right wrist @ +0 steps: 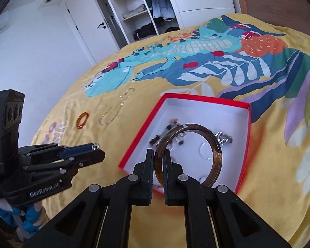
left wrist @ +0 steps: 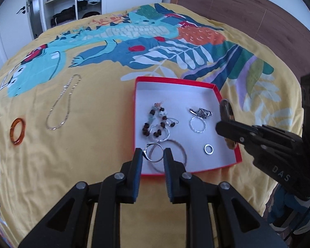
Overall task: Organize jewelry
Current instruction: 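Carry the bangle and ring over the red box with both tools, then lower bangle and ring into the box and open both tools, then withdraw both tools from the red box, then move both tools toward the orange amber bangle and silver chain necklace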
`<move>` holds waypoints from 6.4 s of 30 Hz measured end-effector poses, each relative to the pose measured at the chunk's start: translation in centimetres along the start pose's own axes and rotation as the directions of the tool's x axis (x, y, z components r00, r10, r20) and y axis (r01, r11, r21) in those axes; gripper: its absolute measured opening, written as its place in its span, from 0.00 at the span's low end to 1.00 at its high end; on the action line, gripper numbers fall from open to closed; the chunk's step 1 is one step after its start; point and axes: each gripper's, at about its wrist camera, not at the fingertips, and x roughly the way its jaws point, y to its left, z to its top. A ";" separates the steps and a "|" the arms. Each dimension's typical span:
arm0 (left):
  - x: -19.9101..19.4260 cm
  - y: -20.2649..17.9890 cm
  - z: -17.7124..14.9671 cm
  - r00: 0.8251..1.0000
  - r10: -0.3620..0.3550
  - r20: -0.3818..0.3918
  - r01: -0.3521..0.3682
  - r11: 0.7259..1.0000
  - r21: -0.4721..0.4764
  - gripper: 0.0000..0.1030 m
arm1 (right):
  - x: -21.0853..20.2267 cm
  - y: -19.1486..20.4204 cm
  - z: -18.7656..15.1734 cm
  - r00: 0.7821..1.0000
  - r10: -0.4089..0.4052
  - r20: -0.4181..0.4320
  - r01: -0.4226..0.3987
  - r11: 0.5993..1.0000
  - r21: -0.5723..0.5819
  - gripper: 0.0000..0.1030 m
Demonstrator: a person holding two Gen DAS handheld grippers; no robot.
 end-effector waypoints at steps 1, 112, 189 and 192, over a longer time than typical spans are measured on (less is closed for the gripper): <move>0.7 -0.1 0.4 1.000 -0.003 -0.005 0.003 1.000 0.004 0.18 | 0.8 -0.5 0.5 1.000 -0.007 -0.006 0.007 1.000 -0.002 0.08; -24.8 10.0 -15.9 0.887 0.411 0.211 -0.344 0.892 -0.292 0.43 | -11.9 18.2 -8.6 0.998 0.000 -0.055 -0.011 0.978 -0.208 0.61; -7.9 27.9 -12.4 0.926 0.373 -0.052 -0.352 0.810 -0.469 0.46 | 12.5 20.3 -2.5 0.955 0.041 -0.293 -0.103 0.975 -0.199 0.80; -6.6 30.7 -10.1 0.933 0.359 -0.024 -0.323 0.805 -0.498 0.46 | 14.6 20.1 -0.5 0.961 0.025 -0.276 -0.086 0.974 -0.210 0.81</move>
